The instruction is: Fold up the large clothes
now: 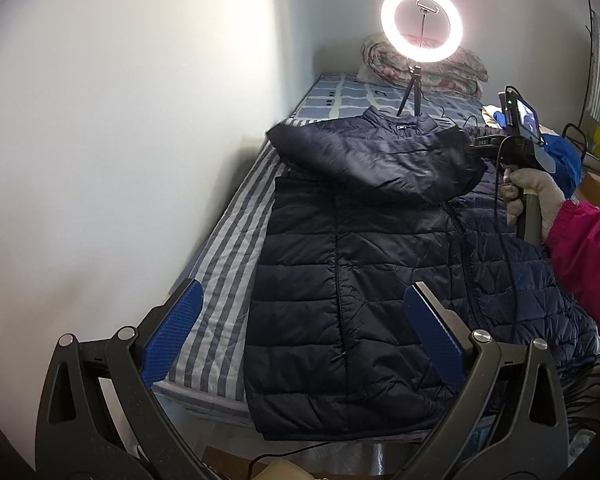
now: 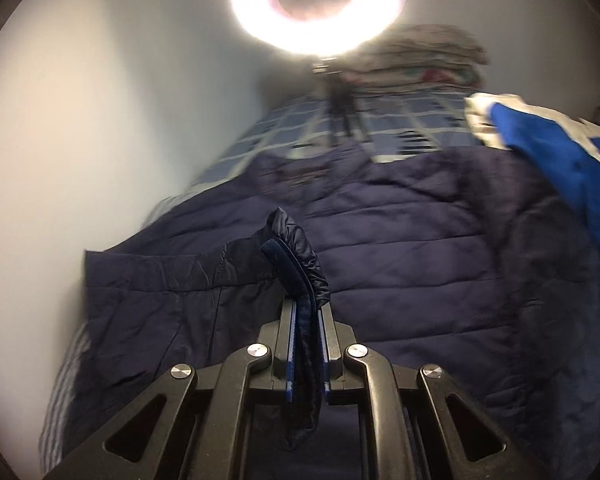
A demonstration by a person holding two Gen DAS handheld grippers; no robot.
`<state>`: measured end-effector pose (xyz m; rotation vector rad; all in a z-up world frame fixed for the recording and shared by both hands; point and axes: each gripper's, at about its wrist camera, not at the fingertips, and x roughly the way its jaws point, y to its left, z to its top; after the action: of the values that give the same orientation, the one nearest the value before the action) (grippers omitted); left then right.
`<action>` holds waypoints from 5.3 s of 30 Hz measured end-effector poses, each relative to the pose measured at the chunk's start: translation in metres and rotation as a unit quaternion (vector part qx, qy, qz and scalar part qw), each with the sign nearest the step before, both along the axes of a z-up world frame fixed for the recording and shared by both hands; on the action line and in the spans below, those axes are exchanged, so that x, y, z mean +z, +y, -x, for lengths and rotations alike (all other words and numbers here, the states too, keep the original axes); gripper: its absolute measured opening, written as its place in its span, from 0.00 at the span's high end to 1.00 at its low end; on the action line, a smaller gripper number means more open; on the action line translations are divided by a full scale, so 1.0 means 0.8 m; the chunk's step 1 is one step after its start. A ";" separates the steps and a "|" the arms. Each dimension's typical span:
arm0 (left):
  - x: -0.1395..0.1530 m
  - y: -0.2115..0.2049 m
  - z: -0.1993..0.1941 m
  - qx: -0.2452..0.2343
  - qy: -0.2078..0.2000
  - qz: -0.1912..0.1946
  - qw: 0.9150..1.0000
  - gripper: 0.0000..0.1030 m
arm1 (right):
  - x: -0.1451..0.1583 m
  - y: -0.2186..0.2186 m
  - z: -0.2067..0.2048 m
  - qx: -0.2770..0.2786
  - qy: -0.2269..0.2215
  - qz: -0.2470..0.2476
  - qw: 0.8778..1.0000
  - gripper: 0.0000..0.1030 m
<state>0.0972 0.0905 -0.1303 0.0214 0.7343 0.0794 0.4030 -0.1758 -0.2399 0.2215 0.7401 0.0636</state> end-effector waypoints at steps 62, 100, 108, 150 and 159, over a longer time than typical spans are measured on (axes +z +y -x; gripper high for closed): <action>0.018 -0.349 0.022 -0.360 -0.008 0.073 0.930 0.33 | 0.141 -0.206 0.519 -0.180 -0.031 0.089 0.979 0.41; -0.171 -0.675 -0.014 -0.474 0.212 -0.005 0.855 0.85 | 0.133 -0.304 0.630 -0.288 -0.041 0.052 0.955 0.38; -0.105 -0.617 -0.043 -0.468 0.195 0.109 0.855 0.92 | 0.137 -0.282 0.615 -0.275 -0.042 0.060 0.959 0.38; -0.135 -0.020 -0.475 -0.028 0.072 0.198 0.977 0.92 | 0.054 -0.060 0.341 -0.061 0.034 0.061 0.996 0.38; -0.162 -0.014 -0.462 -0.064 0.117 0.203 0.970 0.68 | 0.046 -0.082 0.272 -0.034 0.051 0.064 0.996 0.38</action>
<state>0.4669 0.0796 -0.2599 -0.3172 0.9719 -0.2013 0.1852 -0.2412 -0.2032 0.1275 0.8357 -0.0600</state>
